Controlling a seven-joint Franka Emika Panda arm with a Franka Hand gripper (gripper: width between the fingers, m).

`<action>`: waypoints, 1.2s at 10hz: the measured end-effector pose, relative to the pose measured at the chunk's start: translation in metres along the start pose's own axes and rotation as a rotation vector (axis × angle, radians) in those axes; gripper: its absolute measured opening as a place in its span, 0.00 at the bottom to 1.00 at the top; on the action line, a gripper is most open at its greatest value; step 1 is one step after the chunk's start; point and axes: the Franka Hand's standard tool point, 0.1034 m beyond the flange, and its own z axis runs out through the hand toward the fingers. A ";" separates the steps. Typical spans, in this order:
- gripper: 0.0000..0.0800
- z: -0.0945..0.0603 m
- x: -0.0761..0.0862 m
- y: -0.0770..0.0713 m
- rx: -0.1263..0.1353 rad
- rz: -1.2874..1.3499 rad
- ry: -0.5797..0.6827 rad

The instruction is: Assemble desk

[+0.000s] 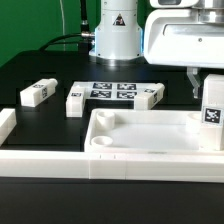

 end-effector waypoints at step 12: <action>0.81 0.001 -0.005 -0.001 -0.004 -0.337 -0.019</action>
Offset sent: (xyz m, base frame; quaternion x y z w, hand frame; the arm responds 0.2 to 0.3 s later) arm 0.0000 0.0000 0.0000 0.0000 0.0000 0.0650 0.9979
